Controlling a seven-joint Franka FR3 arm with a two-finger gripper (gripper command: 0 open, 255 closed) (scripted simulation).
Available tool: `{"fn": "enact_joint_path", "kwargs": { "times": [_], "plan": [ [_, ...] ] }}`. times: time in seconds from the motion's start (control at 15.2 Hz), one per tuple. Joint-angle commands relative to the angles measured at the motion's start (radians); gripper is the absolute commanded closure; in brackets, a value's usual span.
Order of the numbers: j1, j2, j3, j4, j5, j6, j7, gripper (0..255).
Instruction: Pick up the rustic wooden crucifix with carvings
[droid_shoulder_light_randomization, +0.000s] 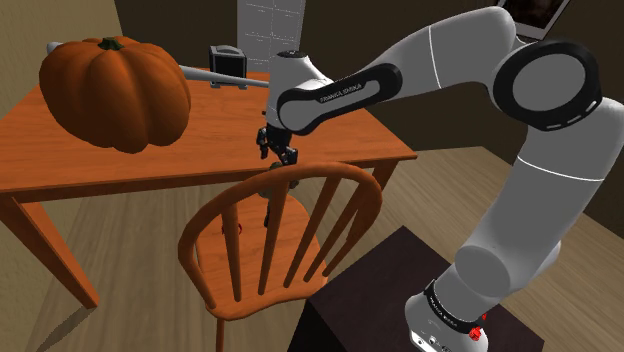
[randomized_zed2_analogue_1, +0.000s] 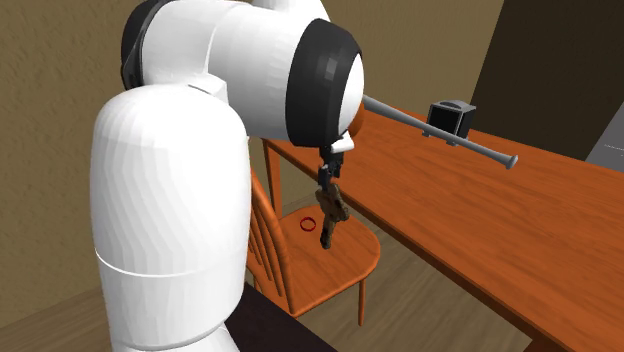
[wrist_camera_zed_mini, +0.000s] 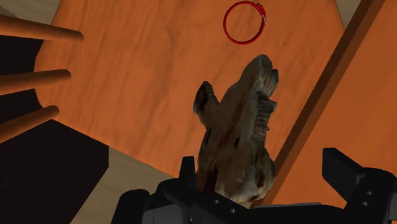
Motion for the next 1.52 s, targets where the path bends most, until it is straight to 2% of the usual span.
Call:
{"fn": "enact_joint_path", "kwargs": {
  "times": [0.0,0.26,0.33,0.92,1.45],
  "plan": [
    [0.005,0.018,-0.005,-0.007,-0.014,0.023,0.012,0],
    [0.008,0.03,-0.008,-0.014,-0.024,0.04,0.019,0],
    [0.009,0.031,-0.008,-0.013,-0.025,0.04,0.02,255],
    [0.008,0.03,-0.008,-0.014,-0.024,0.04,0.019,255],
    [-0.005,-0.029,0.008,0.027,0.022,-0.051,-0.014,255]
  ]
}}
